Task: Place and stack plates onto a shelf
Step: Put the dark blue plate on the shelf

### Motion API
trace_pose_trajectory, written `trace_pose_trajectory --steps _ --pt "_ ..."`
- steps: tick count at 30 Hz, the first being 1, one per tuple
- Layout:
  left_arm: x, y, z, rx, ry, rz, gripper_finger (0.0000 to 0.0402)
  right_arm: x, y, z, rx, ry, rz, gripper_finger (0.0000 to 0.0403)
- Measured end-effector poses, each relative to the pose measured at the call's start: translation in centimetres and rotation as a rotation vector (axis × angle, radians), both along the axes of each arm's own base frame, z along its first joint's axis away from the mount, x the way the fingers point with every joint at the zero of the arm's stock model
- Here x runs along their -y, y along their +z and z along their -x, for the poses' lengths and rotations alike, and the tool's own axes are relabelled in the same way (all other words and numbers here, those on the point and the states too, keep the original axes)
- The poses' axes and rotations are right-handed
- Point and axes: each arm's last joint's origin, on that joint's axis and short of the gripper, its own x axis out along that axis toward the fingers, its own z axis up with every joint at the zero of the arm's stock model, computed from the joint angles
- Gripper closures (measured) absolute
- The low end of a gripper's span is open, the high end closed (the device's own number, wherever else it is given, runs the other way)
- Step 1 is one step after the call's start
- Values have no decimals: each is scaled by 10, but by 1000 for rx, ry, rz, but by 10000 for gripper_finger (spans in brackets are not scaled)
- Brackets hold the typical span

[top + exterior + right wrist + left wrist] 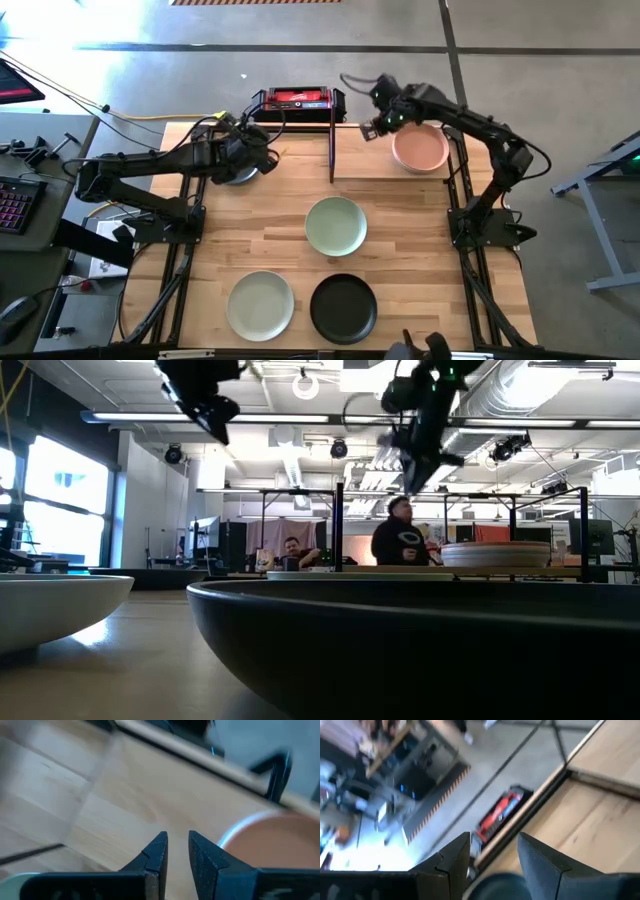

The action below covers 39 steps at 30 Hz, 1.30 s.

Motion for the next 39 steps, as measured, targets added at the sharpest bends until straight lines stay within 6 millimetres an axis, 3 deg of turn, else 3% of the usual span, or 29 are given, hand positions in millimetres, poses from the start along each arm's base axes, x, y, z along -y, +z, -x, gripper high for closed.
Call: trace_pose_trajectory --steps 9,15,20,27,39 --pt "-12 -31 16 31 99 278 247 -4 101 5 162 129 231 346" --pt "-21 -58 25 20 192 359 247 -11 143 14 227 195 360 346" --pt "-31 -83 35 10 272 466 247 -15 151 19 215 220 376 346" --pt "-35 -117 44 -44 332 584 247 -16 142 22 139 236 312 346" --pt "-36 -142 37 -78 317 695 247 -15 140 21 124 235 302 346"
